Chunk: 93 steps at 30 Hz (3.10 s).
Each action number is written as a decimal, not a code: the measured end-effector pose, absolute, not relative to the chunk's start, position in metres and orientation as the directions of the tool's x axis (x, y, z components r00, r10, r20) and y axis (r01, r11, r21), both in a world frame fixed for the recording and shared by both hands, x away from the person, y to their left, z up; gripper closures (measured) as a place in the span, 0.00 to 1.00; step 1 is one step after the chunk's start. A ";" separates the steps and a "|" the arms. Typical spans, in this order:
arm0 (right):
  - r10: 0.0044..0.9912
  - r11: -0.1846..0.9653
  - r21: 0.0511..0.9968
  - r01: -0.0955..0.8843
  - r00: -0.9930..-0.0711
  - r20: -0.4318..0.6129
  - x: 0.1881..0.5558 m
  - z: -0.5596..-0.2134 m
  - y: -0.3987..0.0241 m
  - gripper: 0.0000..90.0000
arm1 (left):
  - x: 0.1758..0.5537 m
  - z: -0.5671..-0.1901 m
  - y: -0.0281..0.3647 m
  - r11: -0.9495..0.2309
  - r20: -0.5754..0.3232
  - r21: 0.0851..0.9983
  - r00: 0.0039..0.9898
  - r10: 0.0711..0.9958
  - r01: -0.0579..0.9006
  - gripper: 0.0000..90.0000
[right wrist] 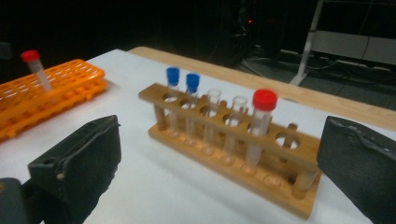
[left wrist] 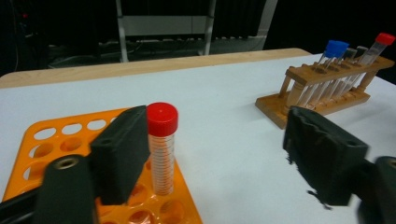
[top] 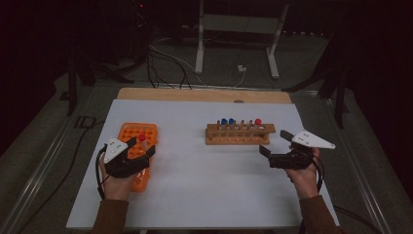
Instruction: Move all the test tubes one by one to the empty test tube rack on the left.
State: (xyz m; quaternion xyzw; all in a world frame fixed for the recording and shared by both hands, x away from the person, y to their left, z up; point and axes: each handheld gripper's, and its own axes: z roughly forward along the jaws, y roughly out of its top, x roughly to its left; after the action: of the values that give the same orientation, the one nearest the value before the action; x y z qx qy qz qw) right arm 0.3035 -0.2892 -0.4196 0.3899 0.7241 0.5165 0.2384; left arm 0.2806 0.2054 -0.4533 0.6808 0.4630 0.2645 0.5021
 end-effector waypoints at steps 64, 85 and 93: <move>0.861 0.139 0.929 0.342 -0.505 0.057 0.365 -0.394 -0.275 0.78 | 0.275 -0.457 0.185 -0.111 -0.070 0.926 0.453 0.889 0.361 0.00; 0.743 0.196 0.916 0.351 -0.663 0.095 0.335 -0.399 -0.230 0.78 | 0.271 -0.464 0.122 -0.237 -0.016 0.911 0.603 0.797 0.338 0.02; 0.678 0.236 0.905 0.353 -0.727 0.107 0.327 -0.408 -0.199 0.78 | 0.277 -0.459 0.098 -0.239 -0.022 0.916 0.634 0.773 0.322 0.04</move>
State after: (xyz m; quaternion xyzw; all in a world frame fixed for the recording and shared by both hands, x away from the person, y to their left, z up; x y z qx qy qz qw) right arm 0.3272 -0.1989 -0.4084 0.3347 0.7704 0.5196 0.1566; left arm 0.2775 0.0982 -0.4587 0.7539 0.3631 0.2258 0.4988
